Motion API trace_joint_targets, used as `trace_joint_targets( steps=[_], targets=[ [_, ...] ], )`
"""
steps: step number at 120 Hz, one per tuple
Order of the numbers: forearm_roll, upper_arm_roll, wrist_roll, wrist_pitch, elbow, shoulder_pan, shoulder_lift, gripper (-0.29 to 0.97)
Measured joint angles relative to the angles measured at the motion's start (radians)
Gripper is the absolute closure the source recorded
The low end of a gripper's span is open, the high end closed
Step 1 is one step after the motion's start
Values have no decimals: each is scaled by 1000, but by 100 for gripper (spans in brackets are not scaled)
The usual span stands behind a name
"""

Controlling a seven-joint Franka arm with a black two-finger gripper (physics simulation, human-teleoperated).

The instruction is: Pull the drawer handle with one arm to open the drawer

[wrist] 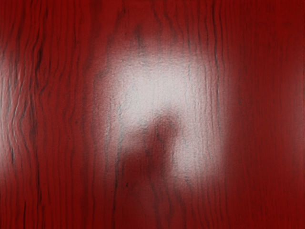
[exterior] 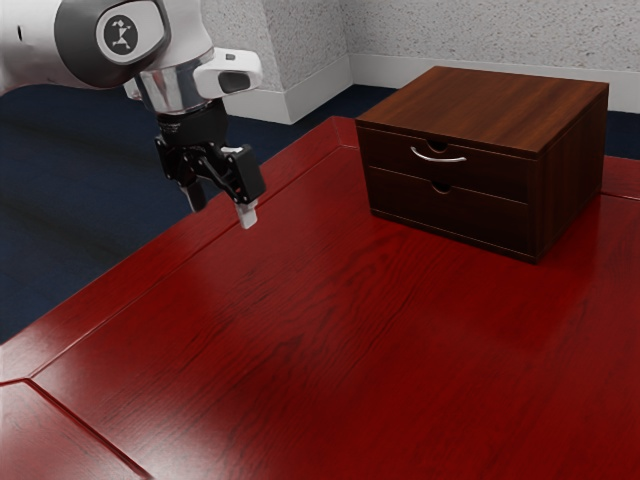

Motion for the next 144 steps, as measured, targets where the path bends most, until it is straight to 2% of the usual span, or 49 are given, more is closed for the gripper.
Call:
trace_joint_targets(
  steps=[23,34,47,62,76,90,100,115,130,144],
  targets=[
    [-25,7,2,0,4,23,5,0],
    [-26,4,40,-3,104,23,-24,0],
    [-36,-18,222,16,195,28,-47,0],
    [-62,-73,498,35,210,41,-93,0],
    [-92,-77,725,63,207,5,-90,0],
    [-97,-92,904,97,201,-21,-26,0],
    [-98,-106,1005,160,201,-7,63,0],
    [-103,-162,1124,274,205,7,179,0],
    [-102,-173,1233,356,211,8,255,1],
    [-99,-174,1323,402,290,15,363,1]
  ],
)
